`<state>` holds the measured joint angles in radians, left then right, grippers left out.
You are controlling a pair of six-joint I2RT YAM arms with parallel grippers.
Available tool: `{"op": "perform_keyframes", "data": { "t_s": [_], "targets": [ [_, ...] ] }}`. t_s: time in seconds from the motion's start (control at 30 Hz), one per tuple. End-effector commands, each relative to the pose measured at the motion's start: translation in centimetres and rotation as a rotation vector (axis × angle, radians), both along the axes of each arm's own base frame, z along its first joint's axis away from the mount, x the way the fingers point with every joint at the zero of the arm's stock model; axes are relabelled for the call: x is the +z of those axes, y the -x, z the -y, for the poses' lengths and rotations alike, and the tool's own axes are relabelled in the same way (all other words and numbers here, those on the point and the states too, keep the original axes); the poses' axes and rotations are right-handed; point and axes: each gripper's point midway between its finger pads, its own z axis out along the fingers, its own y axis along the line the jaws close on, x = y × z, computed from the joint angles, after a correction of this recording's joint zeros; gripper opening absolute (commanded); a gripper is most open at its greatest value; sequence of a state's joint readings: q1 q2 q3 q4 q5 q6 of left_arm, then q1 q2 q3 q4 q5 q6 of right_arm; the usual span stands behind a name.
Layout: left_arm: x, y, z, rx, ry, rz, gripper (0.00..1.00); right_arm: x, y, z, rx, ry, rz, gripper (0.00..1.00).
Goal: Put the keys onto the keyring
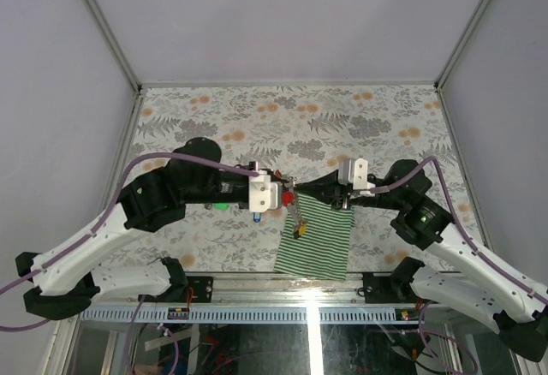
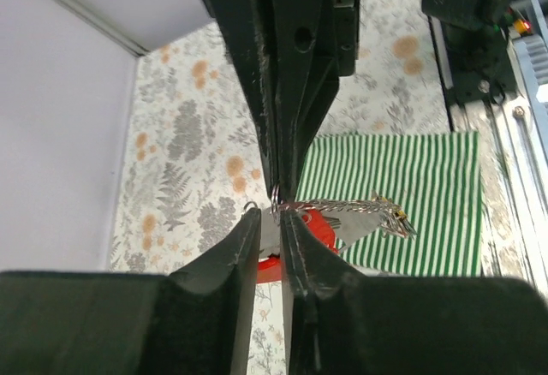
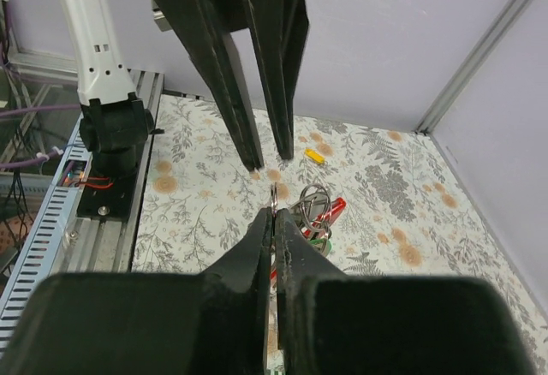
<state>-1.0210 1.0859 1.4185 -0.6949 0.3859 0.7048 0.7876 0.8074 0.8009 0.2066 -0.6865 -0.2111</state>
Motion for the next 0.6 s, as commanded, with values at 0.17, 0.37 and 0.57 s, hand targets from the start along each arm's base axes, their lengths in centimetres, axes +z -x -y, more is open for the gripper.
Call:
{"op": "perform_keyframes", "data": {
  "t_s": [0.17,0.37,0.57],
  "targets": [
    [4.8,0.2,-0.8,0.097,0.386,-0.006,0.19,5.2,0.3,1.0,-0.049,-0.206,-0.025,0.00],
    [4.1,-0.2,-1.1,0.139,0.415,-0.033,0.19,6.6,0.6,1.3,-0.037,-0.309,-0.060,0.00],
    [4.7,-0.3,-0.8,0.128,0.451,-0.016,0.19,7.0,1.6,1.4,0.016,-0.354,-0.026,0.00]
  ]
}}
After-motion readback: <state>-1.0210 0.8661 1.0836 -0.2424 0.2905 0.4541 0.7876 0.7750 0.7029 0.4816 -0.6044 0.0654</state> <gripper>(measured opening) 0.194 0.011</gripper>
